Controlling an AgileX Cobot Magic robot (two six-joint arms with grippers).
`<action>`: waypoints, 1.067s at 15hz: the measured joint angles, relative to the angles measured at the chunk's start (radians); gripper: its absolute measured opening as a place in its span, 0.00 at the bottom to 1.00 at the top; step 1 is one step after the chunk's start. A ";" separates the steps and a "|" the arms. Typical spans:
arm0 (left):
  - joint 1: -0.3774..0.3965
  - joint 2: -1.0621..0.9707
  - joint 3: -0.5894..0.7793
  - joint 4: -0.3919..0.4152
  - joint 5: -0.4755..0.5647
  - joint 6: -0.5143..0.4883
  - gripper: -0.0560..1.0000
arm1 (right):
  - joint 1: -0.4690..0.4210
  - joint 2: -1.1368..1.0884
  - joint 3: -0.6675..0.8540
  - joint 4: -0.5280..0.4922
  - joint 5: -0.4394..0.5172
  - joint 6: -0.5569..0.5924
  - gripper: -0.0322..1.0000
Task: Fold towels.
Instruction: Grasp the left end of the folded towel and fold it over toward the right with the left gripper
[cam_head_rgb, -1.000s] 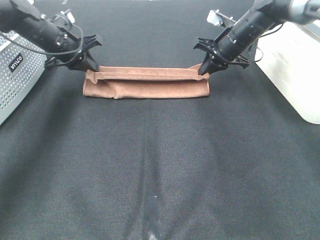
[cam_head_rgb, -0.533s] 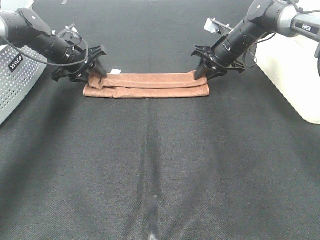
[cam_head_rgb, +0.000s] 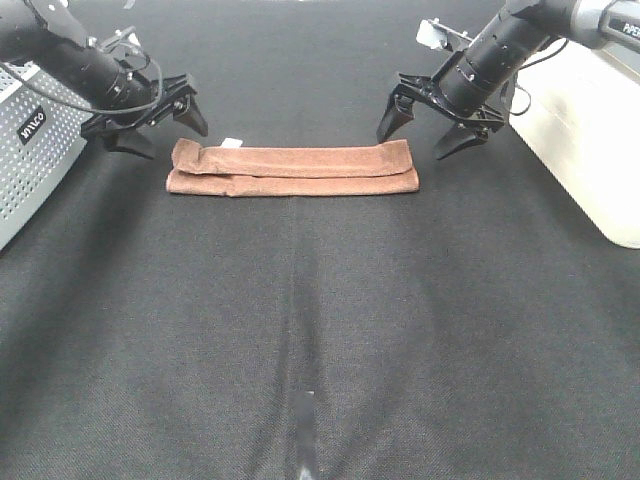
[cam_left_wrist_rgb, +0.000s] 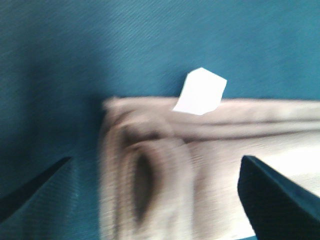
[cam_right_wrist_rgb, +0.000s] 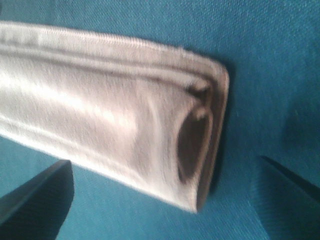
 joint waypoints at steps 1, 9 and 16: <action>0.000 0.012 -0.001 0.003 0.003 0.000 0.82 | 0.000 0.000 0.000 -0.015 0.000 0.000 0.90; -0.014 0.073 -0.012 -0.123 -0.040 0.058 0.79 | 0.000 0.000 0.000 -0.036 -0.001 0.000 0.90; -0.031 0.083 -0.012 -0.091 -0.034 0.054 0.17 | 0.000 -0.002 0.000 -0.038 -0.001 0.000 0.90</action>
